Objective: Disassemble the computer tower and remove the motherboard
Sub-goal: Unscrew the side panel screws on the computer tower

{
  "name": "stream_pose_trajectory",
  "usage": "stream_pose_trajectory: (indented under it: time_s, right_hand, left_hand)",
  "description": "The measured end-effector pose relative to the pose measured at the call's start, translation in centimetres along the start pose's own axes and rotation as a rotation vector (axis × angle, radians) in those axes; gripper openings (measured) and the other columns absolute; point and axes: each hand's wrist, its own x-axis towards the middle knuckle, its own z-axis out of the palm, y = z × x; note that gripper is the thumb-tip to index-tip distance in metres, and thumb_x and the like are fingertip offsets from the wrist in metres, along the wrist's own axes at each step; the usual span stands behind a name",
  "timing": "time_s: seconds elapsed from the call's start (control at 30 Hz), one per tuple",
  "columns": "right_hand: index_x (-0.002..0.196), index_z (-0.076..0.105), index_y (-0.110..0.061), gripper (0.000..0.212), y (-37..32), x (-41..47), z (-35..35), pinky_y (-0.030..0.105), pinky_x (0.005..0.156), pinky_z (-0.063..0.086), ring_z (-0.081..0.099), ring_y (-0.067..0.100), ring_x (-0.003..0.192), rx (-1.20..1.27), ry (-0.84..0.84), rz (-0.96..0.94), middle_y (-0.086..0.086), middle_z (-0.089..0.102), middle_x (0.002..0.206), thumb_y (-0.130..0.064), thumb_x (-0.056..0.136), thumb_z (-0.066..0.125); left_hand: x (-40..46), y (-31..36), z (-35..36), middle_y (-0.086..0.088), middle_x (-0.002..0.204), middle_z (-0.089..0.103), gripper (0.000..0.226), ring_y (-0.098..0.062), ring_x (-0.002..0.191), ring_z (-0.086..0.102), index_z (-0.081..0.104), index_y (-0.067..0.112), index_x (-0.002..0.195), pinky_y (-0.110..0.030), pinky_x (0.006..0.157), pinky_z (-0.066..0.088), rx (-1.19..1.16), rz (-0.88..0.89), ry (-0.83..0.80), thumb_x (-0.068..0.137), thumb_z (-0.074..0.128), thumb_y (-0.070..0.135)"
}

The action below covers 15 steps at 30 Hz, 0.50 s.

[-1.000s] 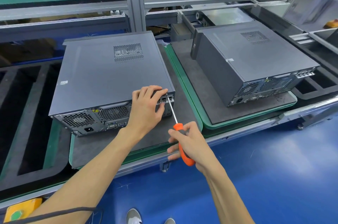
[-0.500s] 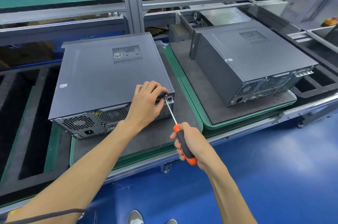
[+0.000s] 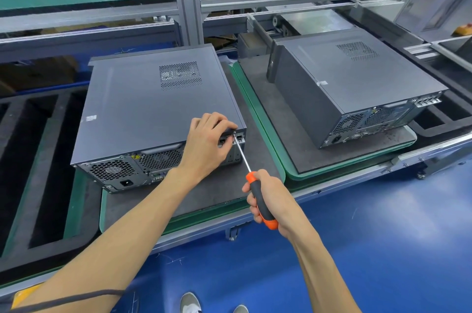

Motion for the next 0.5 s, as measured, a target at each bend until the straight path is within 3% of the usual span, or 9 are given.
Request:
stream_pose_trajectory:
  time_s: [0.37, 0.5]
  right_hand:
    - [0.088, 0.059, -0.005, 0.032, 0.5, 0.6, -0.2, 0.027, 0.043, 0.042, 0.046, 0.017, 0.043, 0.028, -0.025, -0.033, 0.003, 0.052, 0.054, -0.025, 0.104, 0.040]
    - [0.109, 0.052, -0.012, 0.025, 1.4, 0.3, -0.3, 0.032, 0.049, 0.054, 0.058, 0.022, 0.051, 0.022, -0.098, -0.106, 0.009, 0.064, 0.066, -0.035, 0.103, 0.056]
  left_hand:
    - [0.0, 0.0, 0.1, 0.005, 0.103, 0.059, 0.021, -0.016, 0.098, 0.052, 0.068, 0.021, 0.107, -0.031, 0.086, 0.035, 0.002, -0.006, 0.006, 0.086, 0.070, 0.021]
    - [0.0, 0.1, 0.0, 0.006, 0.101, 0.059, 0.021, -0.015, 0.097, 0.052, 0.069, 0.022, 0.106, -0.031, 0.086, 0.035, -0.007, 0.004, 0.021, 0.086, 0.069, 0.020]
